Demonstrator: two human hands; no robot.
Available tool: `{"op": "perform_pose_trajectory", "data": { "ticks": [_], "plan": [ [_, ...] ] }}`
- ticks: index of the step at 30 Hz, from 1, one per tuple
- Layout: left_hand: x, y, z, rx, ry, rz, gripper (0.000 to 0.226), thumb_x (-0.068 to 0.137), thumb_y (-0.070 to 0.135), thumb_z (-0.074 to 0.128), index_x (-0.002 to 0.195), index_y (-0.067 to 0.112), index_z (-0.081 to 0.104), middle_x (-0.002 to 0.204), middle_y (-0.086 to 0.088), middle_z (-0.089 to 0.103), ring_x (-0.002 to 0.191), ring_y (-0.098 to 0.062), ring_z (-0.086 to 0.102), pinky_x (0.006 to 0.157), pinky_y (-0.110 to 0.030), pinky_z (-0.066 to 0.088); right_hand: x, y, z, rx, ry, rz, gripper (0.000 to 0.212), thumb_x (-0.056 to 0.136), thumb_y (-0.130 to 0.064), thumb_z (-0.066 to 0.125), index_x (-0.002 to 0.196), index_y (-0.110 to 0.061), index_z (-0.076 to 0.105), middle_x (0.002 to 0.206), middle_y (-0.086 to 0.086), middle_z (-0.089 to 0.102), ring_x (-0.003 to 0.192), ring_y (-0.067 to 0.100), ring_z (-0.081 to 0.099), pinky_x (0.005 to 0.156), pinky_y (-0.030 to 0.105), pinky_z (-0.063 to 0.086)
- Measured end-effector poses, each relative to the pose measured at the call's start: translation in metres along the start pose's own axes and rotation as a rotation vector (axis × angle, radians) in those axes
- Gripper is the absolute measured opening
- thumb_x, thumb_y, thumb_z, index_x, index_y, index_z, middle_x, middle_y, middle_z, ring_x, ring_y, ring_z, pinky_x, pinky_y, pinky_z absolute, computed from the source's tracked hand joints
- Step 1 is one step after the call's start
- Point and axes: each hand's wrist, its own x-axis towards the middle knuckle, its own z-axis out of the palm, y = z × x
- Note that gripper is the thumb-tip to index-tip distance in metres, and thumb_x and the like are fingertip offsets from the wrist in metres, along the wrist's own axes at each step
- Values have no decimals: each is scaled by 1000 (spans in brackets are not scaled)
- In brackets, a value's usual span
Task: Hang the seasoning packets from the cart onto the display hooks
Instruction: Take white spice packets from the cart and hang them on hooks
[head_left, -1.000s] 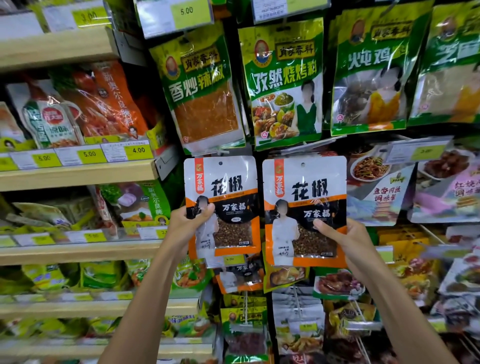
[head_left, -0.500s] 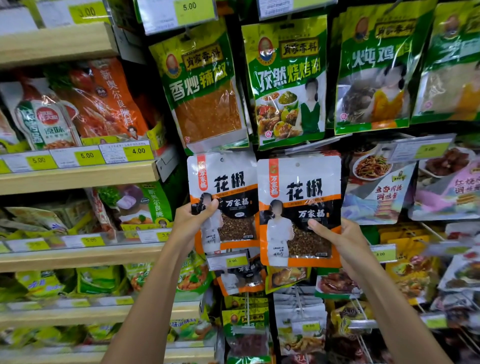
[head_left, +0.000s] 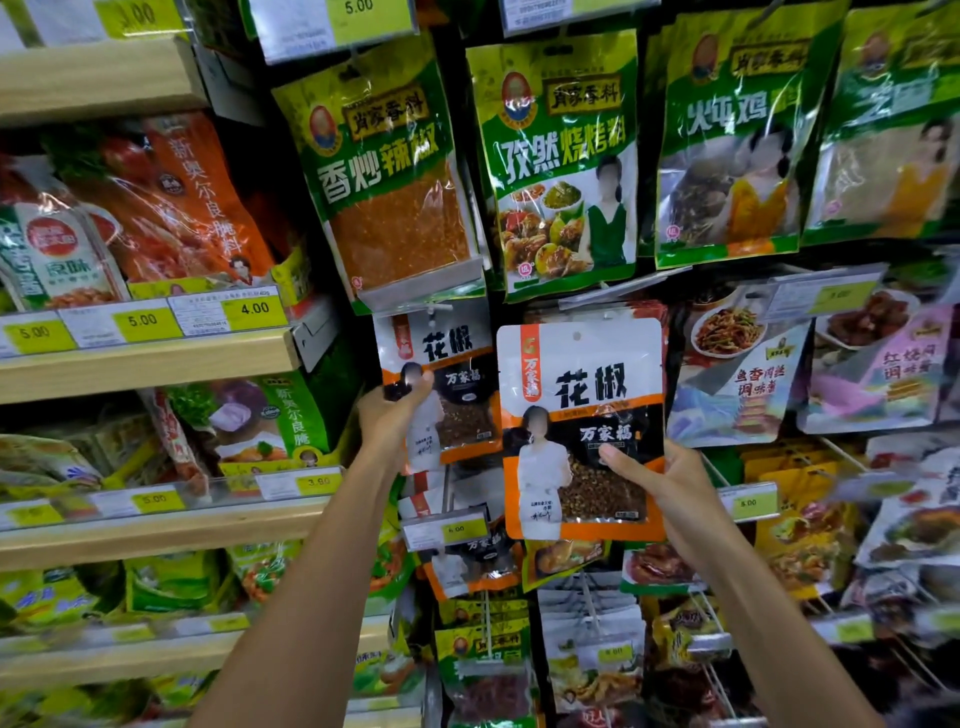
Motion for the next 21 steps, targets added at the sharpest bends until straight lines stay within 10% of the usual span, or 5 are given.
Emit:
{"op": "perform_pose_trajectory", "data": {
  "ticks": [5,9,13,17,21],
  "plan": [
    [12,-2,19,-39,133,-92,38,74,33,81,89,6,58,101,-15,65,104,-31,62,77,-30,43,-3,5,-2,-43,36,-2,50,63,-42,79,98,-7,70,119,44,45,108,47,55,95,35,49],
    [-4,-4,16,47,120,-6,27,80,33,76,78,10,62,89,-11,64,99,-32,64,79,-34,48,-6,5,-1,-54,19,21,68,59,-47,79,104,3,65,118,51,36,109,60,45,107,50,42],
    [-40,-14,-8,425,121,203,47,93,38,57,87,-8,58,78,-29,60,78,-45,58,61,-44,46,-7,5,9,-16,-18,33,50,60,-45,80,100,-16,70,114,39,56,108,43,61,107,52,41],
    [-77,-10,-34,680,241,457,35,98,26,49,121,1,56,111,-17,63,104,-34,58,85,-43,49,-7,6,25,-11,-60,39,40,59,-44,80,93,-24,74,100,7,75,98,14,70,100,47,48],
    [-89,19,-66,715,426,914,15,94,4,53,102,-2,65,95,-17,67,89,-33,61,75,-36,47,-3,6,46,-10,-132,35,40,60,-47,80,92,-24,75,99,1,76,97,14,71,91,40,52]
  ]
}}
